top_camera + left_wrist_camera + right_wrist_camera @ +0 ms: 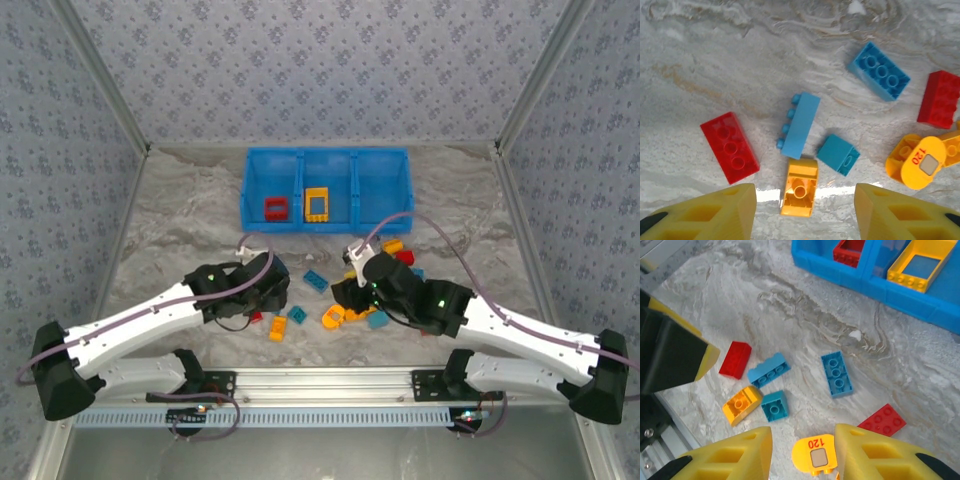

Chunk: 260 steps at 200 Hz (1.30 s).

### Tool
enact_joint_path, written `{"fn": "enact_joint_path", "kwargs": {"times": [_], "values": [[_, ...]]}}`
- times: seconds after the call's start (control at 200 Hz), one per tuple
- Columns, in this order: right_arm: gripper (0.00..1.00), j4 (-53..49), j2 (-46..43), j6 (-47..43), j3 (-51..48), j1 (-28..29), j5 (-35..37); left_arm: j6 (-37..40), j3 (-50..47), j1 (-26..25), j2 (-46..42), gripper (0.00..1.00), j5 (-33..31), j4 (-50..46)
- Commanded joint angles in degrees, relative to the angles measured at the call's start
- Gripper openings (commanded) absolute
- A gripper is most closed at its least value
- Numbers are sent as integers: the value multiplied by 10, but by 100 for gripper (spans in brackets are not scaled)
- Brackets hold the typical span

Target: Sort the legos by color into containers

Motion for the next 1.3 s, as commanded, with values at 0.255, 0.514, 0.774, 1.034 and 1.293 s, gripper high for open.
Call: {"fn": "enact_joint_path", "kwargs": {"times": [0.255,0.514,0.774,1.034,1.293], "values": [[51,69,15,-60,-33,114,-19,-92,-95,113,-21,62,45,14],[72,104,39,-66,-36,153,-27,-81,-121,173,45,66,92,110],[77,105,66,-75,-15,172,-24,-79,-126,177,115,62,82,123],[76,107,86,-74,-2,173,-17,-80,-152,177,130,42,91,168],[74,111,72,-70,5,174,4,-61,-111,174,87,18,40,118]]}}
